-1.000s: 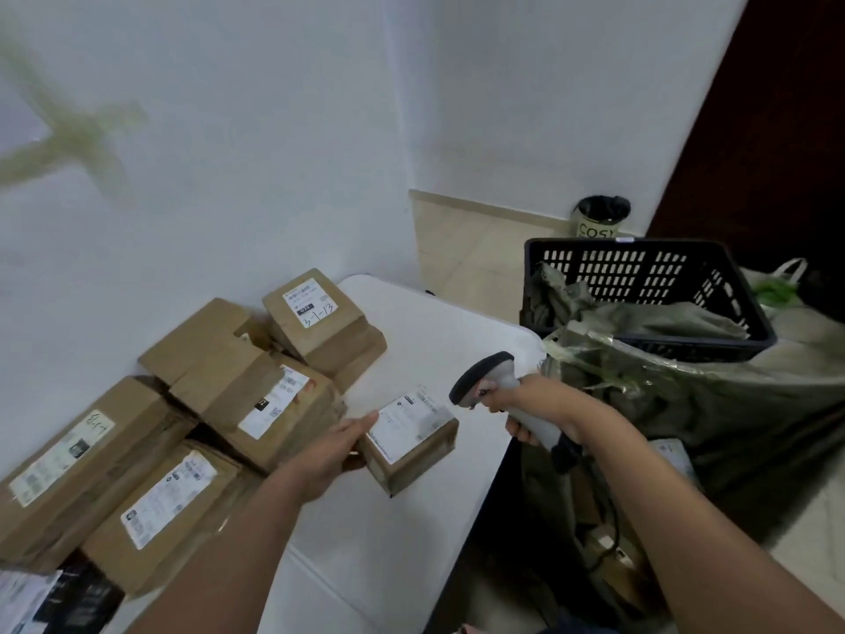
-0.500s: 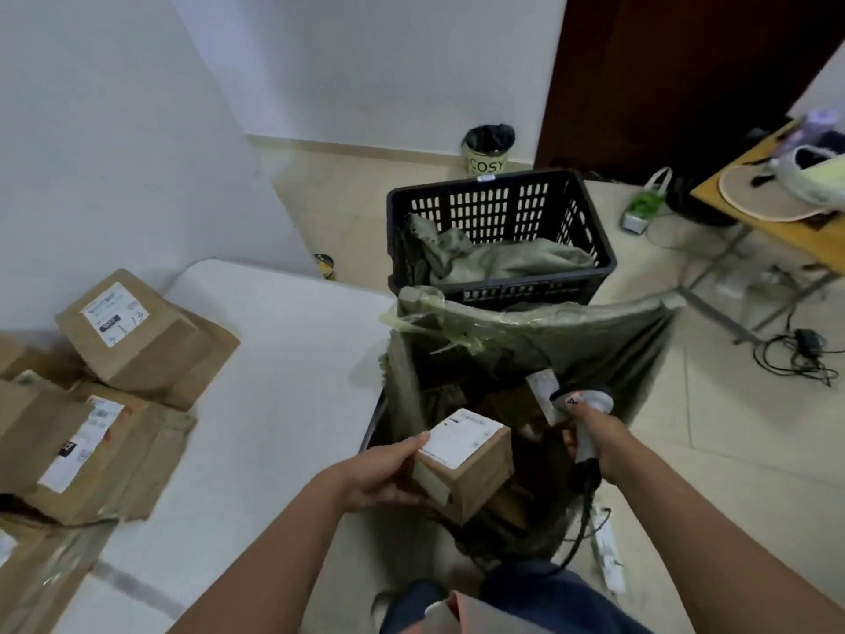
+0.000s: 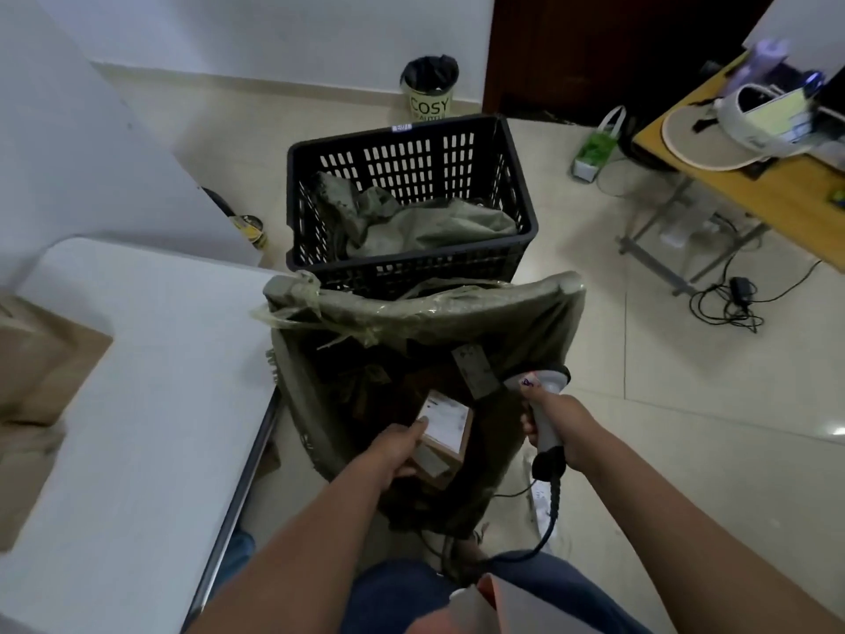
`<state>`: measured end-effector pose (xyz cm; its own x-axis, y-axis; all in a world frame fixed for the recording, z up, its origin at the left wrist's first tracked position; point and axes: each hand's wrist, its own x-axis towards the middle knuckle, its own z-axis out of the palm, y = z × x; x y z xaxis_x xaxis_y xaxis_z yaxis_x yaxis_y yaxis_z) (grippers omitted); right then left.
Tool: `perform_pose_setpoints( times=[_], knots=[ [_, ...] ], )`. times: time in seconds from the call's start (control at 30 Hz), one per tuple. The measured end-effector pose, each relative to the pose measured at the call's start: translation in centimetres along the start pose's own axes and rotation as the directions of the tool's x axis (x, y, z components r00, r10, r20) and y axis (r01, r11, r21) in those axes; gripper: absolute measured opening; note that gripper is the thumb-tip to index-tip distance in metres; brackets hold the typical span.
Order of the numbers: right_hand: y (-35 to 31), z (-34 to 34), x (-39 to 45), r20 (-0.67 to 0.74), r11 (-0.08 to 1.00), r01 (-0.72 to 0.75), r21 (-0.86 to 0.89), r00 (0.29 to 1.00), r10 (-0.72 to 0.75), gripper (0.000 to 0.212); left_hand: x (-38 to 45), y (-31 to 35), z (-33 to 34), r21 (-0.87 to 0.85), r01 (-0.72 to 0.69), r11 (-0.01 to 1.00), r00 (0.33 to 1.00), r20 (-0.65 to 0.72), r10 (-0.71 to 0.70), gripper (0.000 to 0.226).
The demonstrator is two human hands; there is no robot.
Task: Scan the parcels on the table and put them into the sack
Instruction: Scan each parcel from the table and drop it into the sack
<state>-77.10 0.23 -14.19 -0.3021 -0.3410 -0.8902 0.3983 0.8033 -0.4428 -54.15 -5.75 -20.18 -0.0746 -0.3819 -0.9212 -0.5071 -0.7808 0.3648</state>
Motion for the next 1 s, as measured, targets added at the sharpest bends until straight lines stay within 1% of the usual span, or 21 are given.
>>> perform_pose_setpoints(
  times=[0.1,0.17,0.23,0.37,0.43,0.53,0.57,0.7,0.8,0.83,0.9,1.0],
  knots=[
    [0.0,-0.8,0.3,0.022,1.000,0.012,-0.012,1.000,-0.012,0.037,2.0,0.3,2.0,0.220,-0.096,0.971,0.989,-0.087,0.117,0.066],
    [0.2,-1.3,0.5,0.026,0.999,0.038,-0.031,0.999,-0.037,0.036,2.7,0.8,3.0,0.355,-0.147,0.923,0.969,-0.135,0.206,0.063],
    [0.3,-1.5,0.7,0.026,0.995,0.076,-0.067,0.997,-0.074,0.037,2.9,1.4,3.7,0.395,-0.200,0.897,0.949,-0.148,0.277,0.056],
    [0.3,-1.5,0.5,0.037,0.982,0.113,-0.154,0.993,-0.109,0.036,2.5,1.6,3.3,0.389,-0.245,0.888,0.950,-0.088,0.300,0.041],
    [0.3,-1.0,0.3,0.046,0.974,0.127,-0.185,0.992,-0.121,0.034,2.0,1.2,2.1,0.337,-0.242,0.910,0.953,-0.093,0.288,0.033],
    [0.1,0.4,-0.2,0.073,0.959,0.159,-0.237,0.987,-0.146,0.032,1.4,-0.1,-0.5,0.220,-0.231,0.948,0.957,-0.124,0.262,0.017],
    [-0.1,1.0,-0.5,0.091,0.953,0.171,-0.249,0.984,-0.153,0.032,1.2,-0.7,-1.5,0.175,-0.235,0.956,0.956,-0.138,0.260,0.015],
    [-1.0,4.4,-2.3,0.209,0.925,0.222,-0.307,0.964,-0.162,0.029,-0.1,-3.2,-5.4,0.017,-0.262,0.965,0.941,-0.219,0.259,0.017],
    [-1.8,8.3,-4.2,0.290,0.895,0.276,-0.351,0.941,-0.176,0.031,-1.5,-5.2,-8.2,-0.096,-0.298,0.950,0.920,-0.294,0.258,0.019],
    [-2.0,10.6,-5.1,0.323,0.872,0.299,-0.388,0.930,-0.175,0.031,-2.3,-6.4,-9.9,-0.138,-0.311,0.940,0.913,-0.317,0.256,0.019],
    [-2.3,13.3,-6.2,0.373,0.842,0.330,-0.427,0.912,-0.169,0.029,-3.3,-7.6,-11.4,-0.163,-0.336,0.928,0.905,-0.328,0.270,0.018],
    [-1.4,19.4,-8.7,0.467,0.771,0.423,-0.475,0.864,-0.187,0.031,-5.9,-10.8,-15.5,-0.231,-0.373,0.899,0.879,-0.397,0.263,0.019]
  ],
)
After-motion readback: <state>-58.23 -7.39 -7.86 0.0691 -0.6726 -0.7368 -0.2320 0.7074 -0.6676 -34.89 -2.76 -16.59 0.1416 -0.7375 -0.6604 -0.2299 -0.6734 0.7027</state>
